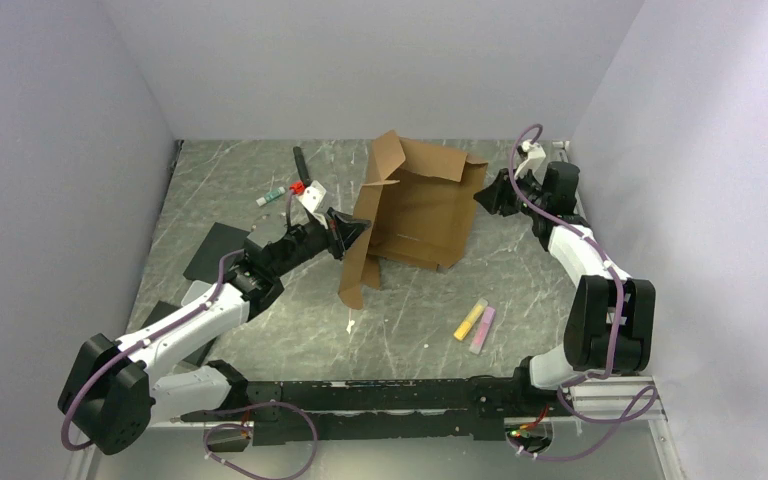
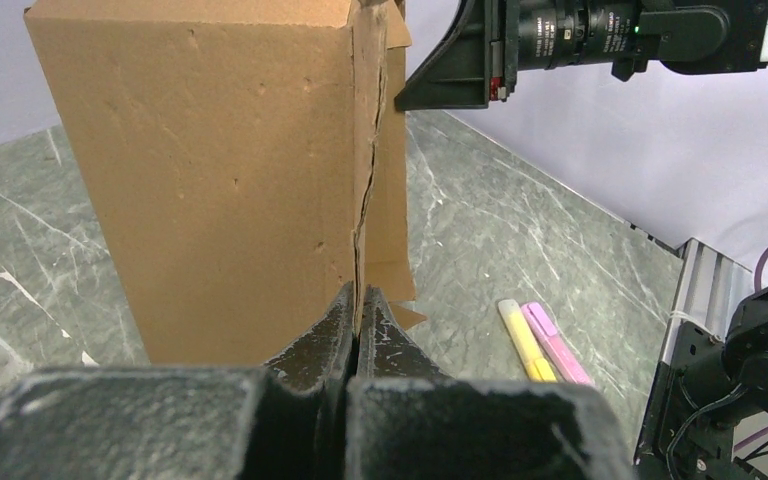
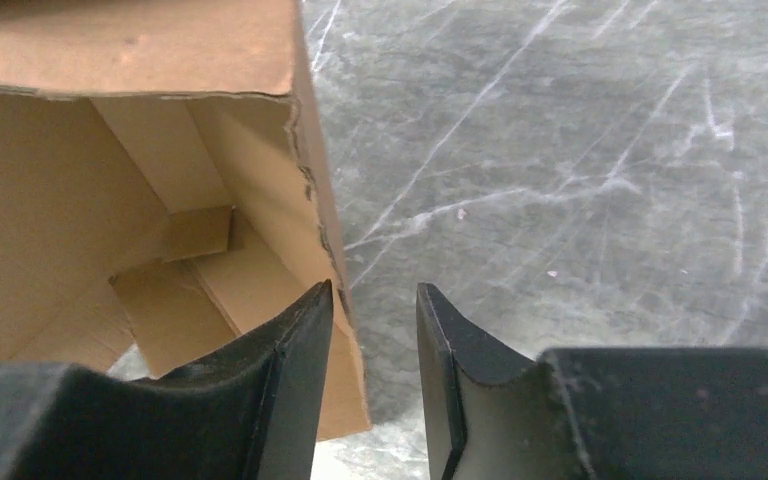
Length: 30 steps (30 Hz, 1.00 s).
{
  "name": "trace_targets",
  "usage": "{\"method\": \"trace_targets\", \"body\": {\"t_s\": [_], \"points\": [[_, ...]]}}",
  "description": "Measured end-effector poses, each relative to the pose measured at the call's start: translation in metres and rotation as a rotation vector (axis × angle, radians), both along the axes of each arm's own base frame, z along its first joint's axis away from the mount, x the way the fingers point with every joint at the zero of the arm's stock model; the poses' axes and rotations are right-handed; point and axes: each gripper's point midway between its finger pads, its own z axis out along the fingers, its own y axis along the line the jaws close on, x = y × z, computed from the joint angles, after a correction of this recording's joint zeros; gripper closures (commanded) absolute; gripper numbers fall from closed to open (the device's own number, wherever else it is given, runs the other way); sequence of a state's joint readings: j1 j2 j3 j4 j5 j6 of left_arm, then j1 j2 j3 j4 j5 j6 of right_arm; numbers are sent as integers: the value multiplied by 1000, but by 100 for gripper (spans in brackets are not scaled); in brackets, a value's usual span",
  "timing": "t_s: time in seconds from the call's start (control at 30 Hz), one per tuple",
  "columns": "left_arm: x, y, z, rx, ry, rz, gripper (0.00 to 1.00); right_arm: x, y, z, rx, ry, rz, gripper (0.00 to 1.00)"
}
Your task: Fold the paper box
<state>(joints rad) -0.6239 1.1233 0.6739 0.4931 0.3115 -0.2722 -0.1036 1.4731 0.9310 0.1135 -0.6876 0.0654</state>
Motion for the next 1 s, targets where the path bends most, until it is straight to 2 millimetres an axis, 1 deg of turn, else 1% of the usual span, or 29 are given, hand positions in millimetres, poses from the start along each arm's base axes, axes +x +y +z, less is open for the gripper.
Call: {"method": "trace_targets", "body": {"t_s": [0.03, 0.17, 0.2, 0.27, 0.37, 0.47, 0.57, 0.63, 0.77, 0.9, 1.0], "points": [[0, 0, 0, -3, 2, -1, 100, 1, 3, 0, 0, 1, 3, 76], [-2, -2, 1, -10, 7, -3, 100, 3, 15, 3, -10, -6, 9, 96], [-2, -2, 1, -12, 8, -4, 100, 4, 17, 4, -14, -8, 5, 100], [-3, -3, 3, -20, 11, -5, 100, 5, 21, 5, -22, -14, -3, 100], [-1, -5, 5, -35, 21, 3, 100, 9, 19, 8, -49, -25, -45, 100], [1, -7, 9, -53, 35, 10, 100, 12, 17, 18, -111, -70, -115, 100], [5, -10, 12, -68, 43, 16, 100, 13, 20, 29, -158, -111, -169, 100], [8, -13, 14, -74, 43, 16, 100, 14, 22, 33, -182, -126, -199, 100], [13, -19, 11, -75, 47, 12, 100, 15, 22, 32, -223, -138, -241, 100], [17, -23, 4, -70, 55, 12, 100, 14, 22, 23, -258, -142, -254, 100], [20, -26, 4, -90, 57, 9, 100, 13, 22, 19, -280, -154, -267, 100]]}}
